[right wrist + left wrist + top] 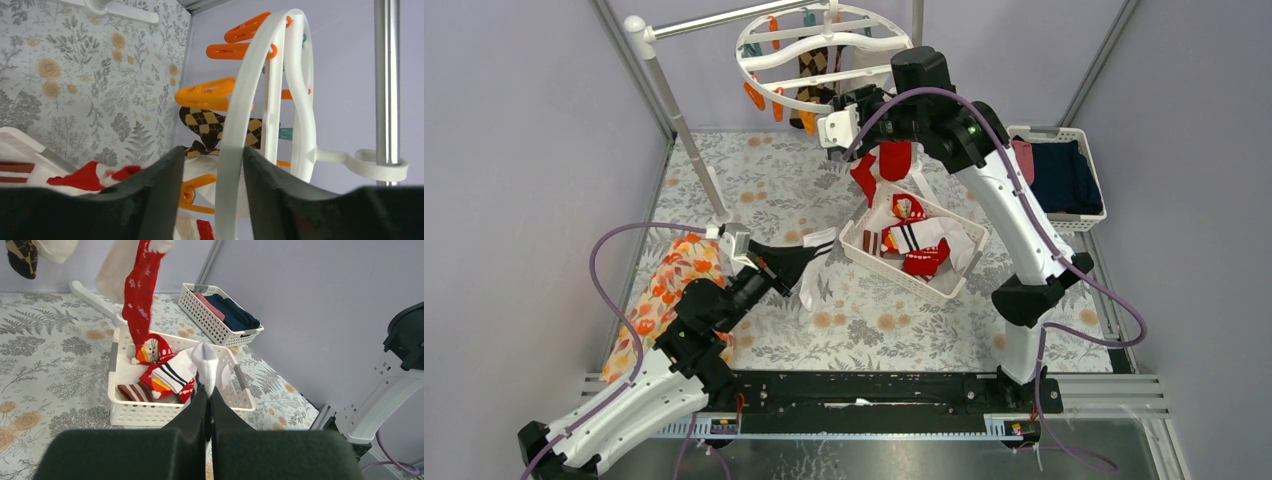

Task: Clip the socks to the hanger
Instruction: Rotate the hanger at the clothesline.

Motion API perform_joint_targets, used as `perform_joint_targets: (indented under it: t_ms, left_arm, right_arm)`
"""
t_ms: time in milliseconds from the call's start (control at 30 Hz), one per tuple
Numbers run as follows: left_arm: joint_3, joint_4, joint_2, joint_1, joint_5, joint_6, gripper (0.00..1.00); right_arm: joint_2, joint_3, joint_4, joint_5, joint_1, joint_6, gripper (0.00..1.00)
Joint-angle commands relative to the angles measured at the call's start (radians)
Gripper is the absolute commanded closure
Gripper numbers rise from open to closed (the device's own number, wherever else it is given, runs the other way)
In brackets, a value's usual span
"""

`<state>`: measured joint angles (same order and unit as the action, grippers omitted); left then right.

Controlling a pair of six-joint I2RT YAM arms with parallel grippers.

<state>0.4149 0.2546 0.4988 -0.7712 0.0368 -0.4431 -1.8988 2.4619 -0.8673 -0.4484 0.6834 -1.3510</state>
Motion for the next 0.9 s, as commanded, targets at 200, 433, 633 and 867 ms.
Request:
perform_joint_targets:
  t_ms: [200,433,633,867]
  left_arm:
    - [0.01,0.053,-0.01,0.008,-0.009,-0.011,1.0]
    - [0.017,0.058,0.0,0.008,-0.016,-0.015,1.0]
    - [0.027,0.064,0.01,0.008,-0.025,-0.016,1.0]
    - [0.049,0.074,0.028,0.007,-0.032,-0.011,1.0]
  right_arm:
    - [0.014,0.041,0.094,0.144,0.01,0.023,0.8]
    - [0.073,0.015,0.001,0.055,-0.034,-0.013,0.92]
    - [0.111,0.01,-0.065,-0.171,-0.15,-0.044,0.95]
    - [0.106,-0.013,-0.029,-0.402,-0.282,-0.062,1.0]
